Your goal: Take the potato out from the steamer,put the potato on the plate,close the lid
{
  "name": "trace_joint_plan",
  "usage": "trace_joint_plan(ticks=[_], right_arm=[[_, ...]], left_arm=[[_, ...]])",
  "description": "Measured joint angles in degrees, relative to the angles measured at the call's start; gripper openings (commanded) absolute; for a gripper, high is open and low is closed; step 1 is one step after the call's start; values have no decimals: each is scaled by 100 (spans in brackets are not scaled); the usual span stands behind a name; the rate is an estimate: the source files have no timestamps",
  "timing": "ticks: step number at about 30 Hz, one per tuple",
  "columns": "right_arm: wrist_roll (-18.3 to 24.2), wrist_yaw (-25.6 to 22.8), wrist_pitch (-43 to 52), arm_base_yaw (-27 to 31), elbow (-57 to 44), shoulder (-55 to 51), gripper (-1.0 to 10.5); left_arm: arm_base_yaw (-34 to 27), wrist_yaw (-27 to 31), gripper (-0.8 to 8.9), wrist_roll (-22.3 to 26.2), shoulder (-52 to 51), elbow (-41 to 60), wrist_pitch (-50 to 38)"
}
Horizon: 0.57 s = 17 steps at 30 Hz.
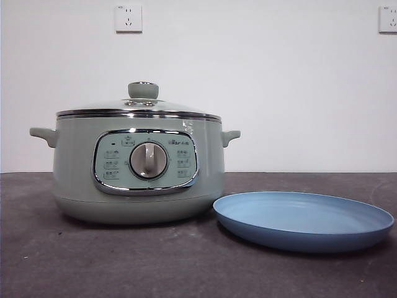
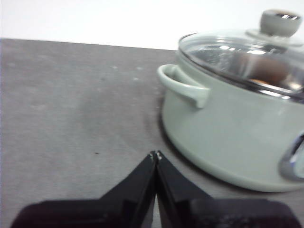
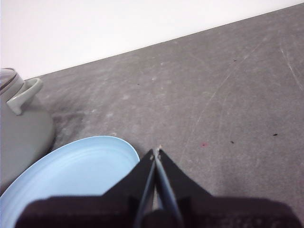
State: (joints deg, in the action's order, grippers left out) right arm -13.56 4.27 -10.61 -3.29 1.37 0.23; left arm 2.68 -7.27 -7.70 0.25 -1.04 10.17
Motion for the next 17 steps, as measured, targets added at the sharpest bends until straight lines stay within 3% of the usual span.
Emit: trace_joint_plan(ticks=[9, 17], right_arm=[[-490, 31, 0, 0, 0, 0, -10], [-1139, 614, -39, 0, 352, 2, -12]], left_arm=[[0, -505, -8, -577, 0, -2, -33], [0, -800, -8, -1311, 2, -409, 122]])
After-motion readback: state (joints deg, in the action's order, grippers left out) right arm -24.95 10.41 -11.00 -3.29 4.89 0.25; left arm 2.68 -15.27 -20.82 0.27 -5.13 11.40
